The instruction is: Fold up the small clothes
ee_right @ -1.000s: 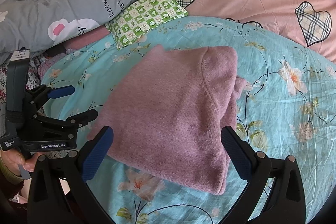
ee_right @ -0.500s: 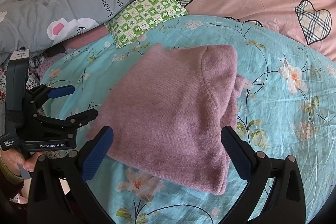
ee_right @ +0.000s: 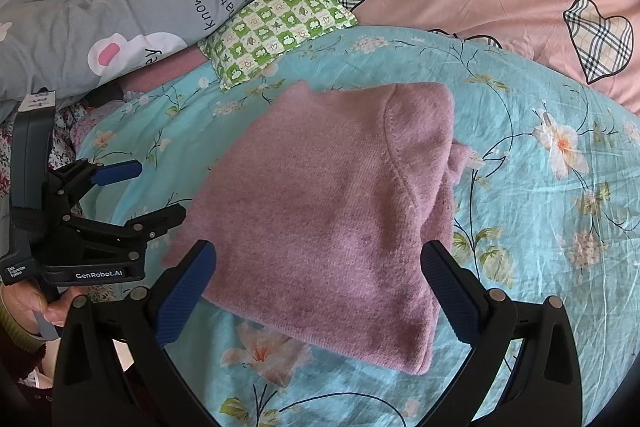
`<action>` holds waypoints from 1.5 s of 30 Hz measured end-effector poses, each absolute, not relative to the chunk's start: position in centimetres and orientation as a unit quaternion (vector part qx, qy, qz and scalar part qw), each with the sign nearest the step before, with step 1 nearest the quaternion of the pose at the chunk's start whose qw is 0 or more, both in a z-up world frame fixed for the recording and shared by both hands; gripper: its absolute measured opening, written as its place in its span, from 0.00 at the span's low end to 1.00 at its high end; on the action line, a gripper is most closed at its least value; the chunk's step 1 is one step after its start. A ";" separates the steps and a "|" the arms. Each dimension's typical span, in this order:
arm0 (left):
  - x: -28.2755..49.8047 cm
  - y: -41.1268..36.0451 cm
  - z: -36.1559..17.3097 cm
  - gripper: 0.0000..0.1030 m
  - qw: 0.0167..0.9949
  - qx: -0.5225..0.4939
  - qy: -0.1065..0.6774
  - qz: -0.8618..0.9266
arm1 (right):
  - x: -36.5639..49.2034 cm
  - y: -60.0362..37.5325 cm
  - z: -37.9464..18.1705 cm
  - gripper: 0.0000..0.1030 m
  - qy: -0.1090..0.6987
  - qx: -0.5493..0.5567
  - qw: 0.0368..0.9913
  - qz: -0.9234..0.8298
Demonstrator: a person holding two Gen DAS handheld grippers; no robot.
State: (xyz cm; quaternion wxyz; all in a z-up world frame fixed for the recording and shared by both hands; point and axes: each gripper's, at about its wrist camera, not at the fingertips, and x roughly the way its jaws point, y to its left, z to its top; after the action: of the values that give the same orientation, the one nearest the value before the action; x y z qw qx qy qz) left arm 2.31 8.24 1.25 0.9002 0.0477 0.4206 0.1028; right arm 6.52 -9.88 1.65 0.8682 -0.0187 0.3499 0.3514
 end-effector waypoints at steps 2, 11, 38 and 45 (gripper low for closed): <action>2.4 8.3 1.2 0.85 0.900 0.048 0.421 0.102 | 6.5 -9.8 1.6 0.99 0.350 -0.020 0.868 0.351; 2.6 7.8 1.3 0.85 0.902 0.050 0.417 0.102 | 6.7 -9.9 1.7 0.99 0.350 -0.019 0.869 0.351; 3.6 8.7 0.7 0.85 0.896 0.033 0.429 0.111 | 7.6 -10.3 1.0 0.99 0.354 -0.004 0.866 0.354; 3.6 9.4 1.1 0.85 0.898 0.027 0.424 0.117 | 8.5 -10.0 0.8 0.99 0.366 0.016 0.859 0.358</action>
State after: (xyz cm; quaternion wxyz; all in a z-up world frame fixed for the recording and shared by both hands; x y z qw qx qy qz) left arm 3.56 9.40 1.08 0.8978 0.0271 0.4237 0.1172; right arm 8.50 -10.04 0.78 0.8588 0.0157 0.3656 0.3584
